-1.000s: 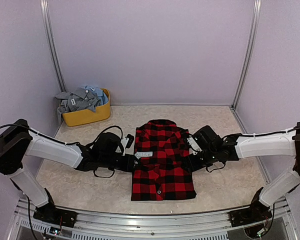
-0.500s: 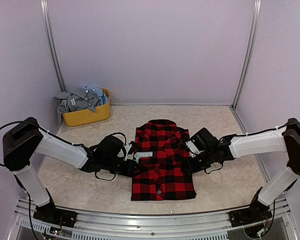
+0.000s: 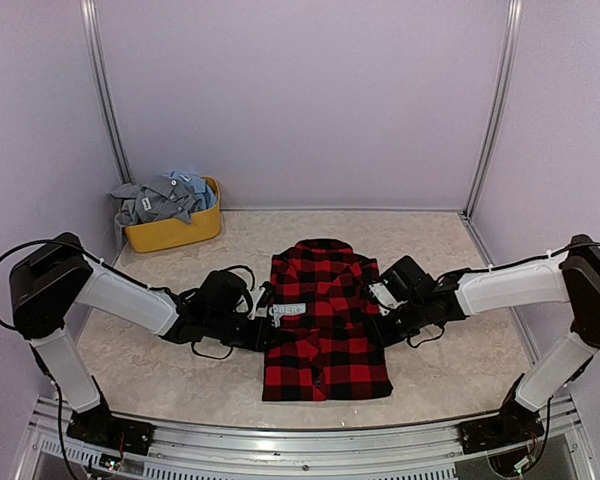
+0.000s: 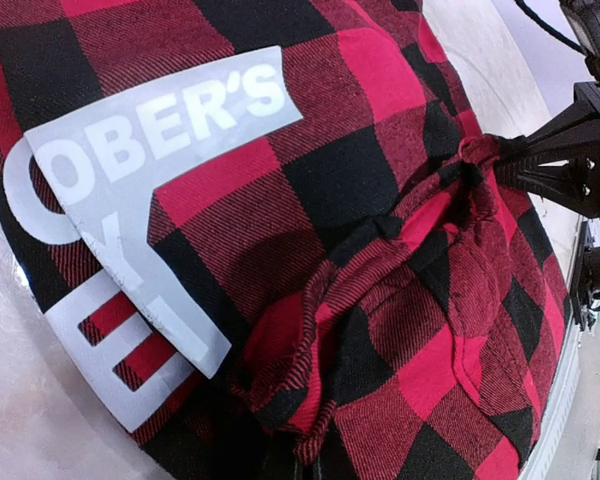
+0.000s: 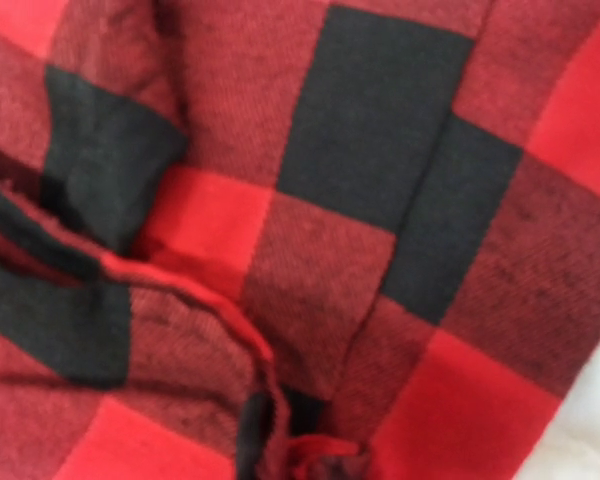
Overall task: Fold and stack the long sleeve shirts
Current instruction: Smooth out the 2/3-rectangle-folded shirt at the center of the board.
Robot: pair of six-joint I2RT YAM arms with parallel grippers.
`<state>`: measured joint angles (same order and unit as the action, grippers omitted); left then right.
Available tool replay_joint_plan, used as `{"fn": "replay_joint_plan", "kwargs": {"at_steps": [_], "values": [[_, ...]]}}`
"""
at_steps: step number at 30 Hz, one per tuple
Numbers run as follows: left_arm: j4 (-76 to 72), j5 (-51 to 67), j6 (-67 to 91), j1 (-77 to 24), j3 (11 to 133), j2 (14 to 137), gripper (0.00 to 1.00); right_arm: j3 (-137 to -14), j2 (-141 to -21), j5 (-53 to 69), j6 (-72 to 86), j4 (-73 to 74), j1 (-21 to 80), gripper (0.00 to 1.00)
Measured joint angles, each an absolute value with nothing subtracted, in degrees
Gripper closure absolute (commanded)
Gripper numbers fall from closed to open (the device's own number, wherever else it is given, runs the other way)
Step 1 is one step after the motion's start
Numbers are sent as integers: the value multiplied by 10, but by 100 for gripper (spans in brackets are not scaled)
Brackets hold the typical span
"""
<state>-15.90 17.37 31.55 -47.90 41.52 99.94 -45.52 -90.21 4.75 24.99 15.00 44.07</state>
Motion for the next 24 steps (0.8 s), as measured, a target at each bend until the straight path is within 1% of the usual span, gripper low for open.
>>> {"fn": "replay_joint_plan", "kwargs": {"at_steps": [7, 14, 20, 24], "values": [[-147, 176, 315, -479, 417, 977, 100, -463, -875, 37, 249, 175, 441, 100], [-111, 164, 301, -479, 442, 937, 100, -498, -843, 11, 238, 208, 438, 100], [-107, 156, 291, -463, 460, 936, 100, -508, -848, 4, 220, 208, 413, 100], [-114, 149, 289, -458, 470, 965, 100, -515, -874, 6, 206, 191, 399, 100]]}}
